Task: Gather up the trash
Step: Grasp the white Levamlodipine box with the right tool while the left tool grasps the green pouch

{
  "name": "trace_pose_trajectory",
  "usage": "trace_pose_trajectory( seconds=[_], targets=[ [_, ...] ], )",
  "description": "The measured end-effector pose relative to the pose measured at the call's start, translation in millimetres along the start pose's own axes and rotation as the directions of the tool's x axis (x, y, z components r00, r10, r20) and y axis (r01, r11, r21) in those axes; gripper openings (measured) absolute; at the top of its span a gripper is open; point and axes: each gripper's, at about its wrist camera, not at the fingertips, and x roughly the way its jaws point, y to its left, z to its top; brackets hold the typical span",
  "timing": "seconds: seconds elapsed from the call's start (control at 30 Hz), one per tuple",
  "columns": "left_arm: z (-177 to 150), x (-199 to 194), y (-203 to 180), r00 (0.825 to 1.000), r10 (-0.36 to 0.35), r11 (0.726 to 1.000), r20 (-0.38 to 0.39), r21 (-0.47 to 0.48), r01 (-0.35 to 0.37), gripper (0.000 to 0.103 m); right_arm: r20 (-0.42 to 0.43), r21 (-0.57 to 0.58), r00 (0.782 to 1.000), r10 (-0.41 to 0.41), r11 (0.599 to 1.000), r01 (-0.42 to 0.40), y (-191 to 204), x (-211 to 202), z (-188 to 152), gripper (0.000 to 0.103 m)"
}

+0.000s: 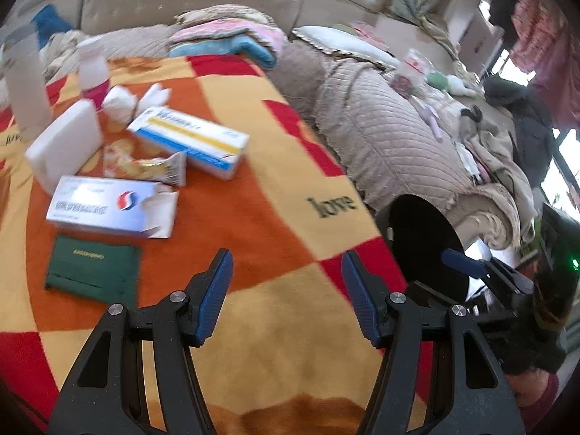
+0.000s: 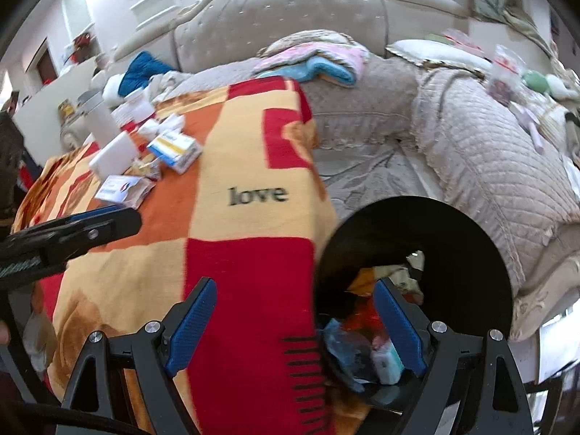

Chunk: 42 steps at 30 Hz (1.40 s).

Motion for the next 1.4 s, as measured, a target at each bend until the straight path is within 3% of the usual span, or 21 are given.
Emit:
trace_pose_trajectory(
  seconds=[0.3, 0.47, 0.63, 0.9, 1.13, 1.3, 1.4],
  targets=[
    [10, 20, 65, 0.999, -0.043, 0.991, 0.011, -0.126, 0.044, 0.061, -0.006, -0.08, 0.999, 0.037, 0.996, -0.037, 40, 3, 5, 0.086],
    [2, 8, 102, 0.996, -0.089, 0.979, -0.009, -0.187, 0.085, 0.061, -0.019, -0.104, 0.999, 0.051, 0.993, -0.053, 54, 9, 9, 0.086],
    [-16, -25, 137, 0.996, -0.068, 0.978, -0.061, -0.202, 0.054, 0.061, -0.031, -0.126, 0.996, 0.079, 0.989, -0.082, 68, 19, 14, 0.086],
    [-49, -89, 192, 0.996, 0.031, 0.968, -0.085, -0.244, -0.051, 0.061, -0.057, -0.156, 0.983, 0.173, 0.971, -0.18, 105, 40, 25, 0.086],
    [-63, -117, 209, 0.993, 0.094, 0.955, -0.07, -0.276, -0.11, 0.061, -0.083, -0.256, 0.953, 0.291, 0.918, -0.302, 163, 67, 56, 0.086],
    [-71, -124, 223, 0.993, 0.096, 0.937, -0.062, -0.33, -0.111, 0.061, -0.134, -0.297, 0.915, 0.382, 0.865, -0.404, 200, 98, 89, 0.086],
    [-70, -128, 227, 0.994, 0.1, 0.931, -0.054, -0.348, -0.112, 0.061, -0.14, -0.31, 0.92, 0.365, 0.866, -0.391, 208, 119, 104, 0.086]
  ],
)
